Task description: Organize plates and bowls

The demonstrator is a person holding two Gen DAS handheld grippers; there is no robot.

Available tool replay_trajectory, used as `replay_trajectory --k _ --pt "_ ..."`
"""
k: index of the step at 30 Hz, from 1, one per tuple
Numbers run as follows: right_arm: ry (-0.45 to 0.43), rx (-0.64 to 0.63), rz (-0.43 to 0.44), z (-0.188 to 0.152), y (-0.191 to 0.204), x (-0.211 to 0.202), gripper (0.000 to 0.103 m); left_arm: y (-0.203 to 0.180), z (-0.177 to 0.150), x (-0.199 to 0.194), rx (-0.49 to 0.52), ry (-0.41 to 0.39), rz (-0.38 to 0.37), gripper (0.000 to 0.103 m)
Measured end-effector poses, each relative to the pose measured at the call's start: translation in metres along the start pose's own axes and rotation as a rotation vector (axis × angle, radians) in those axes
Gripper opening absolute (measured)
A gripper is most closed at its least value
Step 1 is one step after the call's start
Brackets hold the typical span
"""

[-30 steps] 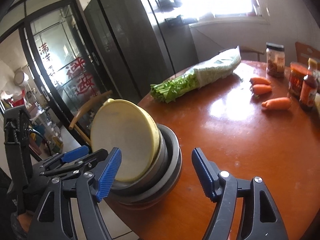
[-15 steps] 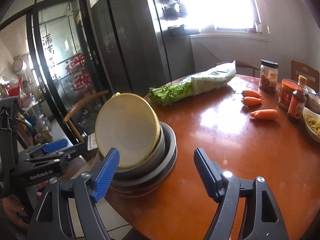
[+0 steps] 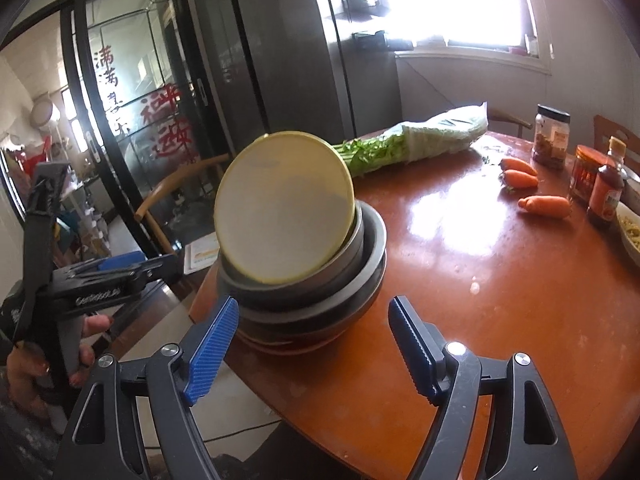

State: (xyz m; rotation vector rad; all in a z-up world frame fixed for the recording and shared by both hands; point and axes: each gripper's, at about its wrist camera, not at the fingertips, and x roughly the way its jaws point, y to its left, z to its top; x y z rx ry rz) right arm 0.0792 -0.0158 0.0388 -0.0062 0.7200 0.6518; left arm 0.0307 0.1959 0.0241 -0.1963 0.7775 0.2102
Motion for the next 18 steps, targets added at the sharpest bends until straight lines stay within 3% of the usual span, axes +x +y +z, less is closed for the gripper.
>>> replay_trajectory --k 18 --pt "0.06 0.008 0.011 -0.013 0.007 0.034 0.079 -0.009 0.041 0.064 0.015 0.079 -0.113 0.075"
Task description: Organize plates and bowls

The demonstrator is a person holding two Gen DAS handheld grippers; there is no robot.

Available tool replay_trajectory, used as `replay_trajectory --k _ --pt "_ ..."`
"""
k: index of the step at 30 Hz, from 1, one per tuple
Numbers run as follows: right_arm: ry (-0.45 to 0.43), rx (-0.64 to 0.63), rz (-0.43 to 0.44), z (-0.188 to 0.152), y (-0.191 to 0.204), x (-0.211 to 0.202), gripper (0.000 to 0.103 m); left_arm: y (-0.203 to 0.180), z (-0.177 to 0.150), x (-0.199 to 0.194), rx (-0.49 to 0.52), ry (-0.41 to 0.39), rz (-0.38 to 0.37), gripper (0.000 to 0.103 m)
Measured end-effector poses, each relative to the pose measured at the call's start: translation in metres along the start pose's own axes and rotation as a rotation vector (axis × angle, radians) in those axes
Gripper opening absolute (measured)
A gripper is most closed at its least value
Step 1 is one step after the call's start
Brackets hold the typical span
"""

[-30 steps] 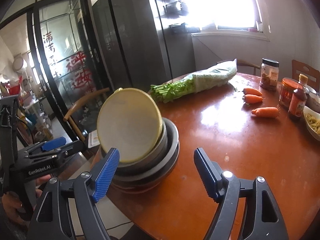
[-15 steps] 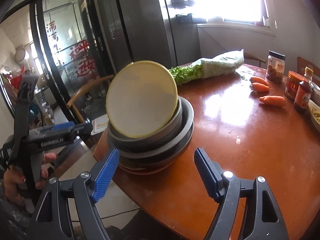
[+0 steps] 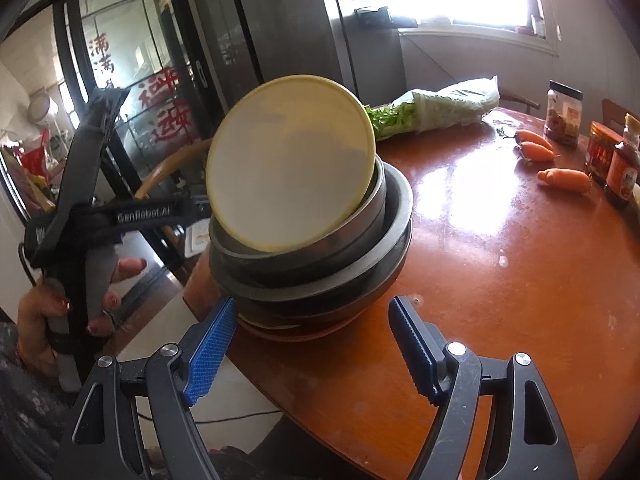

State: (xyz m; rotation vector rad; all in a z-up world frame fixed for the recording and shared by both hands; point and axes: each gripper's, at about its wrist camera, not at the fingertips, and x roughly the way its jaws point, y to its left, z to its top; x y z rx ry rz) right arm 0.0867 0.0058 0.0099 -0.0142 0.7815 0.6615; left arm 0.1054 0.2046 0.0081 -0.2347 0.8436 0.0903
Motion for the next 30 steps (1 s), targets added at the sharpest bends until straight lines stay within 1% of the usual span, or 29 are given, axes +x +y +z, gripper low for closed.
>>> replay_trajectory --k 4,10,12,17,20,25,30 --pt "0.011 0.003 -0.001 0.0 -0.001 0.008 0.079 -0.001 0.005 0.011 0.032 0.015 -0.013 0.074" --pt "0.011 0.018 0.016 0.0 -0.005 0.019 0.079 -0.001 0.012 0.019 0.092 0.03 -0.067 0.073" --pt "0.011 0.027 0.012 0.0 -0.006 0.022 0.081 0.0 0.014 0.021 0.097 0.038 -0.087 0.073" --pt "0.018 0.019 -0.008 0.0 -0.004 0.029 0.083 -0.003 0.014 0.02 0.148 0.024 -0.086 0.073" --pt "0.013 0.012 -0.03 0.002 -0.002 0.031 0.085 -0.004 0.013 0.02 0.158 0.019 -0.086 0.073" --pt "0.008 0.008 -0.048 0.004 -0.003 0.034 0.089 -0.006 0.014 0.022 0.181 0.017 -0.102 0.073" --pt "-0.003 0.004 -0.064 0.004 -0.007 0.033 0.092 -0.01 0.014 0.026 0.192 0.02 -0.131 0.071"
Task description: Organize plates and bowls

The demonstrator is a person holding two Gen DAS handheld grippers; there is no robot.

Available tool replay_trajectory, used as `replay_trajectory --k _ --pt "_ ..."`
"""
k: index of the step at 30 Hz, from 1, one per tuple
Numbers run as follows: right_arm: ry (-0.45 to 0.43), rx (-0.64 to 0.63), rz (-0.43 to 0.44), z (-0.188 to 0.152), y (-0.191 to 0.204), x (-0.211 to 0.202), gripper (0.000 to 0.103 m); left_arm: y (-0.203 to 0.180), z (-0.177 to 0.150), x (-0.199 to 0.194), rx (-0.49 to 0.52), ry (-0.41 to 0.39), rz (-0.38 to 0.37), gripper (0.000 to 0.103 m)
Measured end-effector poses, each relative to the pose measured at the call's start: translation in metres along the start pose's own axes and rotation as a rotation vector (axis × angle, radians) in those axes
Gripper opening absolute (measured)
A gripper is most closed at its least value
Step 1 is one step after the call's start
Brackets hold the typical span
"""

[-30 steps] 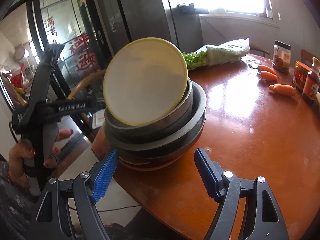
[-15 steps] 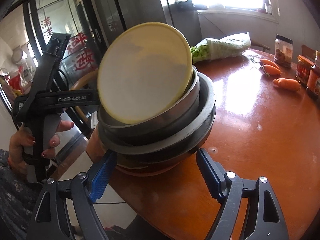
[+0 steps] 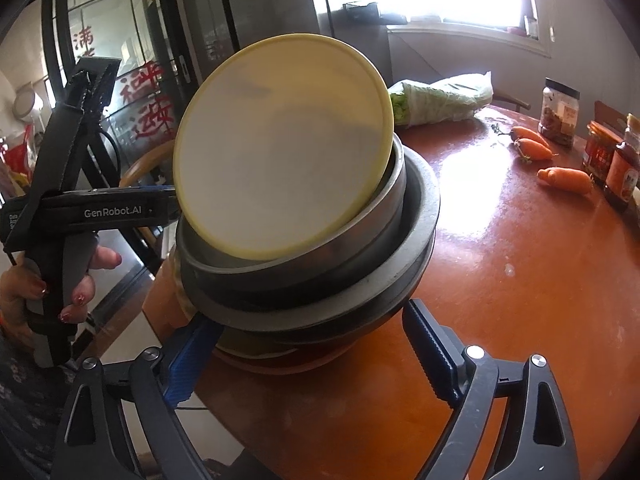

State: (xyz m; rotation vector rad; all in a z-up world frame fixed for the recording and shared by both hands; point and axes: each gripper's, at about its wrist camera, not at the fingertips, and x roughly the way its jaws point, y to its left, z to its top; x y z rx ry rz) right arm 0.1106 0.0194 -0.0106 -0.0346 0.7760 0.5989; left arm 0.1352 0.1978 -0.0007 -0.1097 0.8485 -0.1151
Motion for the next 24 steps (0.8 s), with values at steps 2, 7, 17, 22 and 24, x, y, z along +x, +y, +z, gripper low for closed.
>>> replay_trajectory --k 2,7,17,22,24 --pt "-0.004 -0.004 -0.003 0.0 -0.004 -0.001 0.092 -0.002 0.001 0.003 0.005 0.002 -0.011 0.071" --pt "-0.012 -0.015 -0.017 -0.003 -0.014 -0.008 0.092 -0.018 0.005 0.009 0.04 0.003 -0.013 0.069" --pt "-0.01 -0.035 -0.038 -0.005 -0.032 -0.013 0.092 -0.051 0.012 0.032 0.104 0.037 -0.066 0.068" --pt "-0.009 -0.019 -0.029 -0.005 -0.039 -0.02 0.092 -0.046 0.014 0.034 0.093 0.046 -0.065 0.068" --pt "-0.022 -0.014 -0.024 -0.006 -0.044 -0.027 0.092 -0.042 0.014 0.034 0.082 0.046 -0.063 0.068"
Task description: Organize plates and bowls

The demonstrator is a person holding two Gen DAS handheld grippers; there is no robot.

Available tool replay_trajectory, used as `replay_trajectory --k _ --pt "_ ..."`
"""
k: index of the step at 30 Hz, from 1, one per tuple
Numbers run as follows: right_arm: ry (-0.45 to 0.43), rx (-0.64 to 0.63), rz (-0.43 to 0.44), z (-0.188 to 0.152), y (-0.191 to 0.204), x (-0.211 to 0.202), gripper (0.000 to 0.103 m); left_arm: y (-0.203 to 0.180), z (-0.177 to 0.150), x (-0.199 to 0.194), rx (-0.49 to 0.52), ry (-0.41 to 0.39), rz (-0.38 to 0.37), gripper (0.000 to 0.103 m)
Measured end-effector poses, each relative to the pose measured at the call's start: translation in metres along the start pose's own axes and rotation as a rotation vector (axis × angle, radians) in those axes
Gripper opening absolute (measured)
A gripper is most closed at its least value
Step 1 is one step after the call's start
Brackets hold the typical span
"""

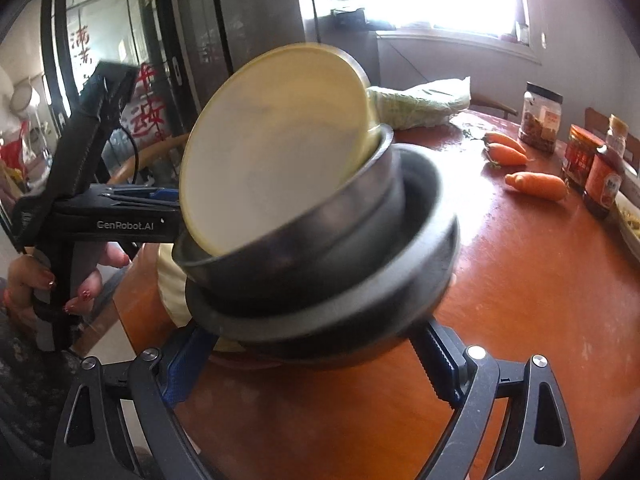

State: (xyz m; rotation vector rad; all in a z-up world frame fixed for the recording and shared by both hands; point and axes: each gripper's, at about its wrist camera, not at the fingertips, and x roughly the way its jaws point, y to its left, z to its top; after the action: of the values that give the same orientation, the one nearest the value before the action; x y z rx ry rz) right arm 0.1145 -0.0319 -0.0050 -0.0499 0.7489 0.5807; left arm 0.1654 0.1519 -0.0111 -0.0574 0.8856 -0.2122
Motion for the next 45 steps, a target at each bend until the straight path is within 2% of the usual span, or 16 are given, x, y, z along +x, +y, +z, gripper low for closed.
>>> replay_trajectory --k 5,9,13,24,28,37,41,43,45 --pt "-0.031 -0.015 -0.032 0.0 -0.002 -0.013 0.092 0.011 -0.002 -0.006 -0.049 -0.024 0.0 0.068" --pt "-0.018 -0.042 -0.044 0.003 0.003 -0.009 0.092 0.018 -0.002 -0.005 -0.064 -0.007 0.016 0.068" --pt "-0.02 -0.076 -0.027 0.006 0.01 -0.003 0.092 0.013 -0.004 -0.004 -0.019 0.003 0.027 0.068" --pt "-0.014 -0.098 0.04 0.01 0.024 0.009 0.092 0.027 -0.013 -0.015 -0.034 0.003 0.052 0.068" --pt "-0.032 -0.093 0.041 0.009 0.02 0.007 0.093 0.033 -0.016 -0.018 -0.051 0.004 0.023 0.068" --pt "0.047 -0.009 0.121 0.004 0.01 0.018 0.094 0.05 -0.013 -0.001 -0.14 0.046 -0.078 0.069" --pt "0.06 -0.001 0.161 0.008 0.009 0.025 0.094 0.048 -0.014 0.002 -0.114 0.054 -0.104 0.067" --pt "0.074 -0.009 0.179 0.009 0.013 0.031 0.093 0.046 -0.014 0.004 -0.107 0.058 -0.132 0.062" --pt "0.09 -0.016 0.181 0.009 0.017 0.039 0.093 0.04 -0.015 0.005 -0.071 0.056 -0.136 0.062"
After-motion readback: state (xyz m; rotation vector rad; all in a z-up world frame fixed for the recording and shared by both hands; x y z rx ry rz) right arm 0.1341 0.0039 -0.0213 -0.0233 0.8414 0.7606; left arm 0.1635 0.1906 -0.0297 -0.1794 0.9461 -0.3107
